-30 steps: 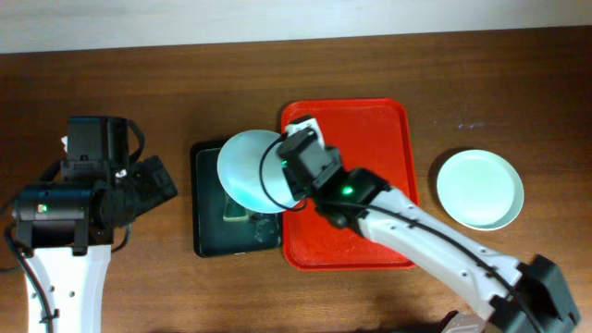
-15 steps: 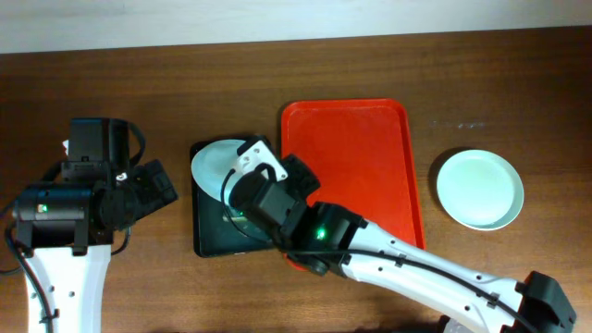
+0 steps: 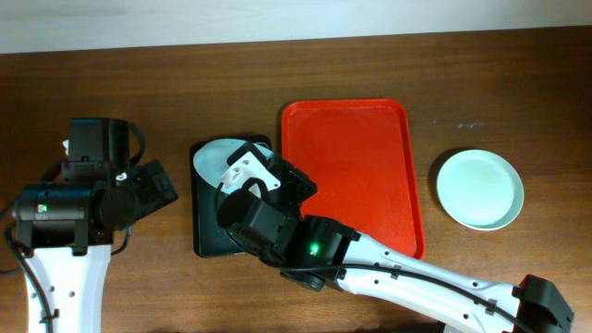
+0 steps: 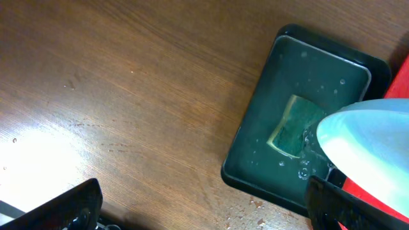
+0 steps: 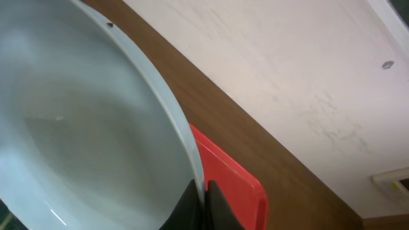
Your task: Clean dirty plates on tray and stack at the side
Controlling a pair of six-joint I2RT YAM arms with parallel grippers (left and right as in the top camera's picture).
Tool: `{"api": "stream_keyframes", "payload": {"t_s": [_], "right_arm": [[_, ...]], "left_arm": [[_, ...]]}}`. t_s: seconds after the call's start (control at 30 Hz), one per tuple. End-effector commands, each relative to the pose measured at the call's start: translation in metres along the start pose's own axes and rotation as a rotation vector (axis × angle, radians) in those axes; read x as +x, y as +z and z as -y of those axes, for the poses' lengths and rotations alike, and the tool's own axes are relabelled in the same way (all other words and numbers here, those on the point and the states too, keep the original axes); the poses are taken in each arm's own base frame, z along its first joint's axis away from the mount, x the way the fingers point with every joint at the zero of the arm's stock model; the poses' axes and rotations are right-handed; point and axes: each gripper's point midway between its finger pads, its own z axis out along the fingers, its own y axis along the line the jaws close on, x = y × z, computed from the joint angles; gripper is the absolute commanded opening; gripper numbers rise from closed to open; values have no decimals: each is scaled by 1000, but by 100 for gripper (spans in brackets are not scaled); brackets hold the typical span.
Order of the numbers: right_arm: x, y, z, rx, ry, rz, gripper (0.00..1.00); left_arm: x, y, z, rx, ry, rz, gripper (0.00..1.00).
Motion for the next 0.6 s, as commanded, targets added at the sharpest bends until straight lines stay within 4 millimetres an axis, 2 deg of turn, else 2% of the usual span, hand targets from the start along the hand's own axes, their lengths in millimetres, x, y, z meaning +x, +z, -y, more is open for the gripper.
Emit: {"api": "stream_keyframes", "payload": {"t_s": [0.0,0.43,0.5,0.57], "right_arm": [[-13,-9,16,37,34,30,4],[-9,-7,16,39,70,18,4],[4,-1,21,52,200,-27,4],[34,9,15,-13,387,-147,4]], "left_arm": [[-2,-4,0,8,-19,11,99],[-2,-4,0,8,-19,11,99],[-2,-4,0,8,-19,11,99],[-2,-4,0,8,-19,11,99]]}}
